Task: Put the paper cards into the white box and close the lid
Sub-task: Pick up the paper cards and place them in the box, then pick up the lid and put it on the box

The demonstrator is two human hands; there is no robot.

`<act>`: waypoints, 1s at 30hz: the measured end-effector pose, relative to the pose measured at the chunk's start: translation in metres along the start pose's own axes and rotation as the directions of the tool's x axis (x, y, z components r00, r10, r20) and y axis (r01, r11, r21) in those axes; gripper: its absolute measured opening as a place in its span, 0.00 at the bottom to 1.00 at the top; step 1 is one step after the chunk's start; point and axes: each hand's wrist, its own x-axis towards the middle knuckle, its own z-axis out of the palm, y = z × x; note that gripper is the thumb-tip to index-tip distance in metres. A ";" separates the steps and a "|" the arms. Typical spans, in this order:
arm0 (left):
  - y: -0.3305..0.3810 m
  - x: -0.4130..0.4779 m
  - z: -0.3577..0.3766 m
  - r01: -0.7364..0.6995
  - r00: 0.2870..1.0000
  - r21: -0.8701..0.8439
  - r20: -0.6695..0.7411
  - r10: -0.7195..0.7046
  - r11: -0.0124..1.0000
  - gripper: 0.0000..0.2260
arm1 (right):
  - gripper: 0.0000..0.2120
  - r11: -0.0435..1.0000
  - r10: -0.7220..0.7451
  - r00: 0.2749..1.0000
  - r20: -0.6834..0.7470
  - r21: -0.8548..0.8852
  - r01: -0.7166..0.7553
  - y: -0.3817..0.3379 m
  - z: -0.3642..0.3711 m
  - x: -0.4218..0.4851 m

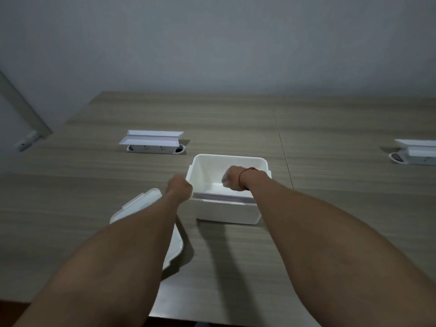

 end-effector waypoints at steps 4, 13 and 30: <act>-0.010 -0.004 -0.024 -0.043 0.998 0.020 -0.052 0.044 0.999 0.14 | 0.15 0.992 -0.080 0.983 -0.166 0.085 0.095 -0.029 -0.020 -0.005; -0.106 -0.018 -0.073 0.127 0.972 -0.129 -0.182 -0.149 0.984 0.20 | 0.21 0.964 -0.240 0.962 -0.128 0.087 0.252 -0.143 0.009 0.000; -0.226 -0.012 -0.023 0.600 0.774 -0.535 0.202 -0.600 0.594 0.27 | 0.30 0.842 0.186 0.982 0.030 0.510 -0.175 -0.189 0.141 0.044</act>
